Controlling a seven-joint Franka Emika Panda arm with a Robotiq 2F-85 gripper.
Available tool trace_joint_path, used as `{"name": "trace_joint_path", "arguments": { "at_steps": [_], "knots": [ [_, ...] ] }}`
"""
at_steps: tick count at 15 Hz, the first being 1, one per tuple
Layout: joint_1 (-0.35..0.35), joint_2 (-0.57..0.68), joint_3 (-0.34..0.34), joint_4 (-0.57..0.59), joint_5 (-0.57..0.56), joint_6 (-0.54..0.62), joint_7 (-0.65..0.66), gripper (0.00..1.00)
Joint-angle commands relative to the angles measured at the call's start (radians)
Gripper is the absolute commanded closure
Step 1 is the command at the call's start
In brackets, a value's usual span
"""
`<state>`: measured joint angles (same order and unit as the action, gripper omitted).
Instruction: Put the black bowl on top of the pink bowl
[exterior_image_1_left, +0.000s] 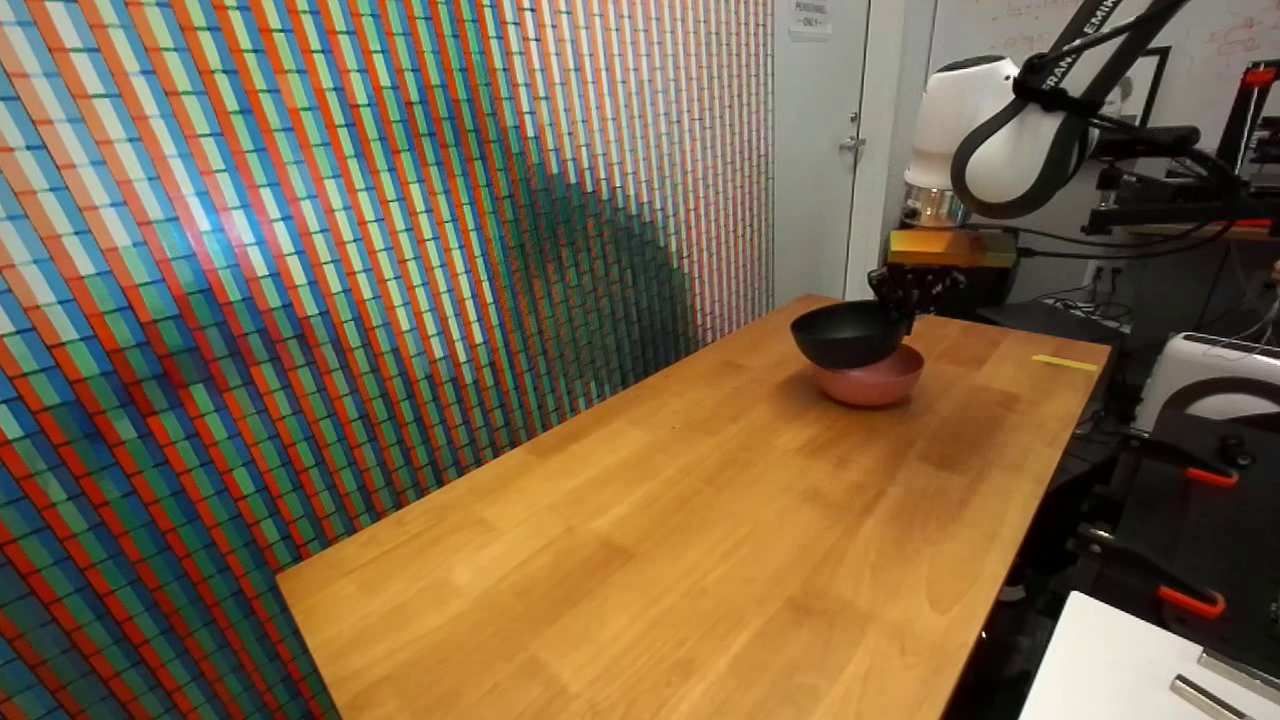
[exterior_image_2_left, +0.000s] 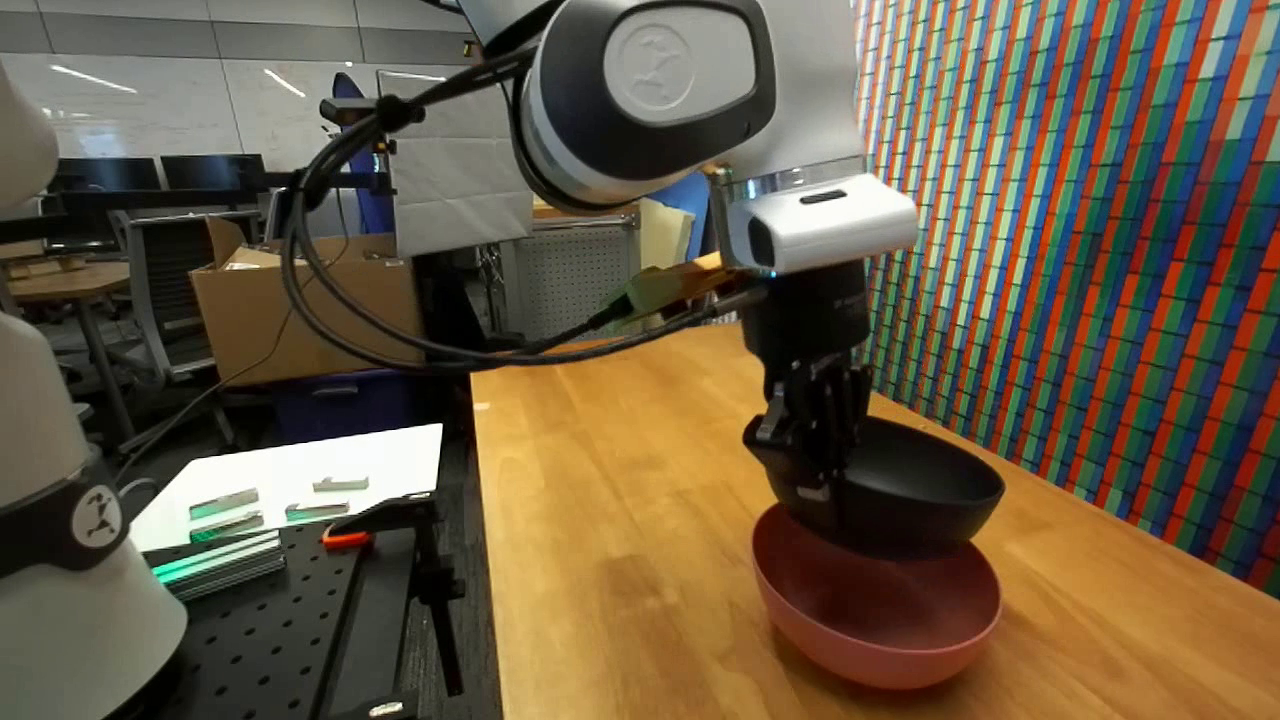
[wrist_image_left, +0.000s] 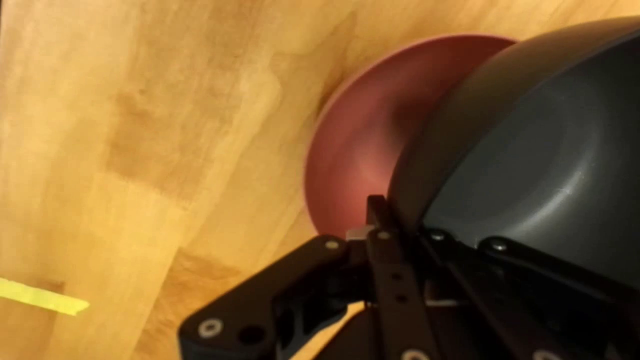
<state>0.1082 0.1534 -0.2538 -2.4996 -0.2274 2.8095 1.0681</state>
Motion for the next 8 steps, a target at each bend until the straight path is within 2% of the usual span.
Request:
{"name": "trace_joint_path", "arguments": {
  "at_steps": [1,4,8],
  "knots": [
    [-0.046,-0.054,-0.001,-0.074,-0.034,0.032,0.005,0.94],
    [-0.06,-0.037,-0.002,-0.084,-0.043,0.073,0.016,0.94],
    [-0.041,-0.006,-0.032,-0.085,-0.122,0.154,0.059,0.94]
  ]
}}
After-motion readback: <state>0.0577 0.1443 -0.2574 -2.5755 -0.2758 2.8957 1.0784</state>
